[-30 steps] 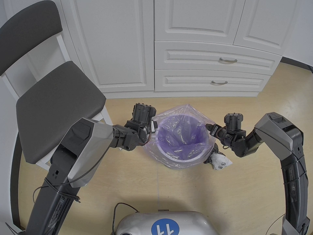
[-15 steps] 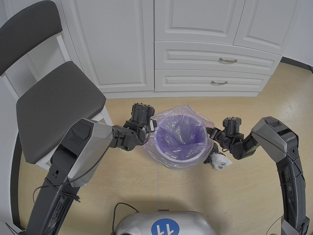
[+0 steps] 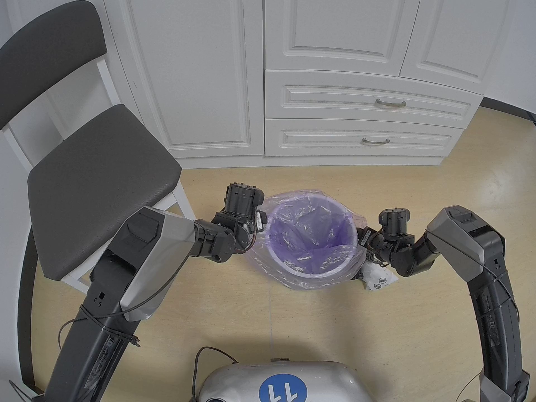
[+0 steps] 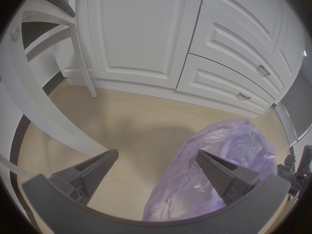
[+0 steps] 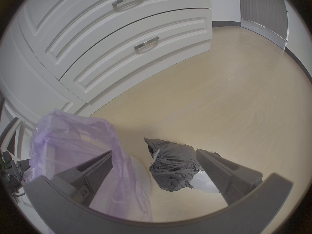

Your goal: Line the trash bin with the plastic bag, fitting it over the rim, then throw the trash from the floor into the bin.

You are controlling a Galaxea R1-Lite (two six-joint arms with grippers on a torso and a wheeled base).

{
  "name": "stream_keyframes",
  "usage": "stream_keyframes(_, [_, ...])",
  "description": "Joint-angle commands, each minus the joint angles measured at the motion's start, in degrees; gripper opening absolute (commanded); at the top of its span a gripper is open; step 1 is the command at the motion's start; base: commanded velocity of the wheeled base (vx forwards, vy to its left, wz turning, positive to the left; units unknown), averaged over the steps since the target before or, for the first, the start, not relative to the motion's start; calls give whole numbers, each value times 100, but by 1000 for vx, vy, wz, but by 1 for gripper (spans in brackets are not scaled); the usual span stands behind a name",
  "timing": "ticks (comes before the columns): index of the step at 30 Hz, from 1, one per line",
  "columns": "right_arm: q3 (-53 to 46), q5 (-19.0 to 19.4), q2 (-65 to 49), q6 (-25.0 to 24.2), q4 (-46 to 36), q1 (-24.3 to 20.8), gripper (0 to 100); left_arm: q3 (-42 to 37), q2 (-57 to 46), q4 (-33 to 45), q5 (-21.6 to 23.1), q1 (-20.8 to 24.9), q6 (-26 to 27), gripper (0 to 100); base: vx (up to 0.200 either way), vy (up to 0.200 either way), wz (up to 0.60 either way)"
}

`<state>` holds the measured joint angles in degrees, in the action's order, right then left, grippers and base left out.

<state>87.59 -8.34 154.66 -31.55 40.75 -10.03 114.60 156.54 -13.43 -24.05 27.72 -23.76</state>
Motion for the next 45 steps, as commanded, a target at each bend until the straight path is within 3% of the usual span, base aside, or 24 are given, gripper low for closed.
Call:
stream_keyframes(1, [30, -10, 55, 8, -50, 1, 100, -1, 70, -19, -3, -30, -6, 100, 0, 0, 0])
stream_keyframes(8, [118, -45, 64, -18, 20, 1, 100, -1, 17, -151, 15, -127, 12, 100, 0, 0, 0])
stream_keyframes(13, [364, -203, 73, -378, 99, 19, 100, -1, -97, -283, 59, -144, 20, 100, 0, 0, 0])
stream_keyframes(25, [434, -203, 161, -352, -147, 80, 100, -1, 465, -529, 322, -285, 3, 100, 0, 0, 0])
stream_keyframes(29, [478, -203, 284, -185, -155, 80, 100, -1, 694, -529, 595, -390, -41, 100, 0, 0, 0])
stream_keyframes(45, [733, -221, 345, -176, -823, 80, 100, -1, 808, -678, 665, -355, -270, 100, 0, 0, 0])
